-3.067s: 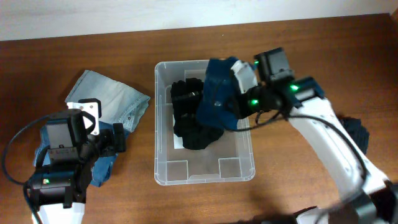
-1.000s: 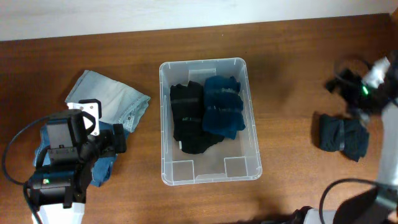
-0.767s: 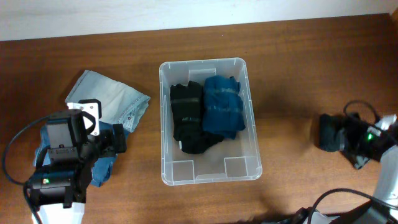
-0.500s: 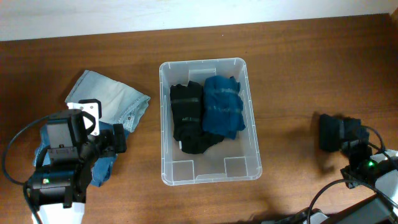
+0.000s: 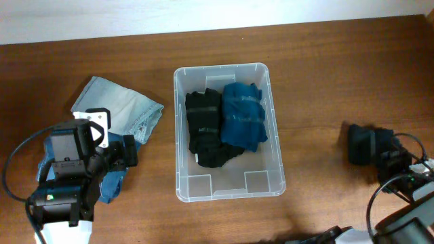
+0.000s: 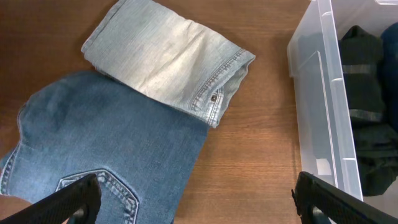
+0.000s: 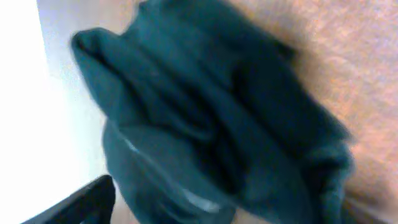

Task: Pack container
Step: 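Grasp the remaining black garment with the right gripper, then place the black garment into the container's lower half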

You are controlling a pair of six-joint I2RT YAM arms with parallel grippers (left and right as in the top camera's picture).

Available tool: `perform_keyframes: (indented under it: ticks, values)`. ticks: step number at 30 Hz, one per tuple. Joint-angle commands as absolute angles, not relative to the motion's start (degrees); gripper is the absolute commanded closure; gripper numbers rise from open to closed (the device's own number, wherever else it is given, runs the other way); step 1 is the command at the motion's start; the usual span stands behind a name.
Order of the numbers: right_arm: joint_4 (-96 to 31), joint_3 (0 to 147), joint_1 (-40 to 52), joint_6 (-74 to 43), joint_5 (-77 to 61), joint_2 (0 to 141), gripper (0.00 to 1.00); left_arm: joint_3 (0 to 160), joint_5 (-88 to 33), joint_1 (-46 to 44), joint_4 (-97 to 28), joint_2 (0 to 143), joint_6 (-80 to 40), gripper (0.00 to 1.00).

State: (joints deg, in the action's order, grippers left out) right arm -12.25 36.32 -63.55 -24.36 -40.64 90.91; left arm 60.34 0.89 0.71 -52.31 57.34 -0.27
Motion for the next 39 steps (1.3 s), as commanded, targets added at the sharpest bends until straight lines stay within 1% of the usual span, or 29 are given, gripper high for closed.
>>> perform_keyframes:
  ticks: [1,3,4,7,10,12,14,15,17,19,20,21,23,24,27,28,29,33,35,39]
  values:
    - [-12.75,34.52,-61.23,-24.51,-40.77,94.85,0.61,61.39,1.23,0.8,-52.18,57.32,-0.86,0.01]
    - [-12.69,35.07,-60.18,-24.51,-41.71,94.8,0.83,61.39,1.23,0.8,-52.18,57.32,-0.86,0.01]
    - [-12.82,35.9,-59.44,-24.49,-43.18,94.72,0.96,61.39,1.23,0.8,-52.18,57.32,-0.84,0.0]
    - [-13.85,38.79,-57.28,-24.47,-46.39,93.19,0.96,61.39,1.23,0.8,-52.18,57.32,-0.84,0.01]
    - [-18.17,44.88,-52.95,-23.2,-47.18,90.13,0.96,61.39,1.23,0.8,-52.21,57.32,-0.86,0.01]
    - [-22.09,49.91,-49.45,-20.43,-47.42,88.01,0.96,61.39,1.23,0.8,-52.25,57.32,-0.84,0.01]
    - [-29.67,58.52,-43.88,-14.52,-47.42,85.62,0.96,61.39,1.23,0.8,-52.36,57.32,-0.84,0.01]
    - [-31.0,60.07,-42.92,-13.19,-47.4,85.38,0.96,61.39,1.23,0.8,-52.36,57.32,-0.84,0.01]
    - [-38.72,69.1,-36.64,-6.11,-47.37,84.66,0.96,61.39,1.23,0.8,-52.36,57.32,-0.84,0.01]
    - [-49.21,80.05,-28.18,2.5,-43.62,84.66,0.96,61.39,1.23,0.8,-52.36,57.32,-0.86,0.01]
    - [-51.64,82.59,-25.67,4.6,-42.13,84.66,0.96,61.39,1.23,0.8,-52.36,57.32,-0.84,0.01]
    - [-56.05,87.18,-20.67,8.88,-38.39,84.68,0.96,61.39,1.23,0.8,-52.36,57.32,-0.84,0.0]
    - [-60.64,92.25,-13.52,14.26,-32.14,84.68,0.96,61.39,1.23,0.8,-52.36,57.32,-0.84,0.01]
    - [-63.09,95.13,-7.2,17.87,-27.73,84.68,0.96,61.39,1.23,0.8,-52.36,57.32,-0.84,0.01]
    - [-65.67,96.75,2.94,25.45,-22.83,84.68,0.96,61.39,1.23,0.8,-52.38,57.32,-0.84,0.01]
    - [-68.31,96.68,8.86,31.81,-20.67,85.1,0.96,61.39,1.23,0.8,-52.36,57.32,-0.84,0.01]
    - [-70.48,96.68,12.75,35.64,-20.51,85.84,0.96,61.39,1.23,0.8,-52.36,57.32,-0.84,0.01]
    - [-74.96,96.66,20.34,42.09,-20.49,88.23,0.96,61.39,1.23,0.8,-52.36,57.32,-0.84,0.01]
    - [-79.0,96.66,23.66,49.54,-20.49,89.86,0.96,61.39,1.23,0.8,-52.38,57.32,-0.84,0.01]
    - [-83.68,96.53,26.13,59.22,-18.92,91.85,0.96,61.39,1.23,0.8,-52.4,57.32,-0.84,0.01]
